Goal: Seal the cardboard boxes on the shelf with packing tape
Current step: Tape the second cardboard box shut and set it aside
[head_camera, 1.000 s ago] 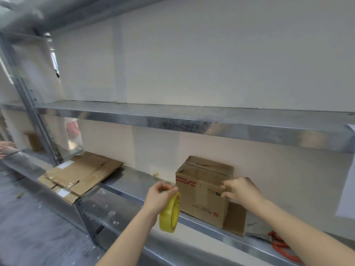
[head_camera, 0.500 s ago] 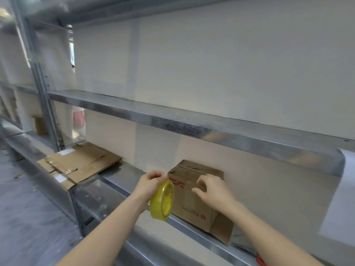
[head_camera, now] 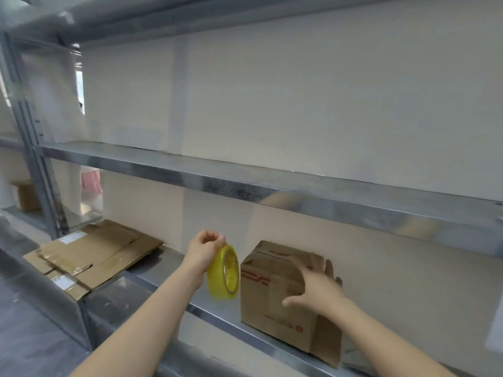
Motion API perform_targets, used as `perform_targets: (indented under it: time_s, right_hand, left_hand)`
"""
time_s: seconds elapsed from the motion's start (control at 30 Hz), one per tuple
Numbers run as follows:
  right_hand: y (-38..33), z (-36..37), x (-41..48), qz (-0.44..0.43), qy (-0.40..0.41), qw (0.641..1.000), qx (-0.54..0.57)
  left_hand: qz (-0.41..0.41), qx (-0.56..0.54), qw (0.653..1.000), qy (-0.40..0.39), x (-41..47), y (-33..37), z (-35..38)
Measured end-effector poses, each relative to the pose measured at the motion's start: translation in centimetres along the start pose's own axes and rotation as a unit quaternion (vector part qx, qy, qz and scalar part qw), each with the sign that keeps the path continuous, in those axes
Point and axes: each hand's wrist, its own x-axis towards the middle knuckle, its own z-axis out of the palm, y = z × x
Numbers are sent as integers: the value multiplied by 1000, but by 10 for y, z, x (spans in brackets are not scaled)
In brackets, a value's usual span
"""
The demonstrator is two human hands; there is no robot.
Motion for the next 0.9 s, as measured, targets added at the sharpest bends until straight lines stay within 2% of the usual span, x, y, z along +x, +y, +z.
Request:
perform_targets:
  time_s: [0.07, 0.17, 0.27, 0.33, 0.43, 0.57, 0.67, 0.8, 0.9]
  right_hand:
    - [1, 14, 12, 16, -18, 1000, 5]
    - [1, 21, 22, 20, -4, 1000, 17]
    - [11, 15, 23, 32, -34, 998, 33]
    - [12, 6, 20, 57, -35, 992, 105]
    - [12, 1, 31, 138, 57, 958, 244]
    - [18, 16, 40, 175, 77, 946, 260]
    - [18, 16, 35, 180, 66, 951, 242]
    - [18, 19, 36, 189, 126, 952, 205]
    - [14, 17, 31, 211, 128, 954, 171]
  left_hand:
    - [3, 3, 1000, -12, 23, 2, 0]
    - [0, 12, 999, -40, 58, 6, 3]
    - [-12, 12, 998, -63, 87, 9, 10]
    - [-23, 6, 997, -77, 100, 7, 16]
    - [-42, 14, 994, -104, 114, 2, 24]
    - [-41, 74, 983, -164, 121, -2, 29]
    - [-12, 108, 980, -169, 125, 2, 31]
    - [9, 148, 971, -185, 119, -1, 35]
    - [8, 168, 967, -190, 115, -8, 37]
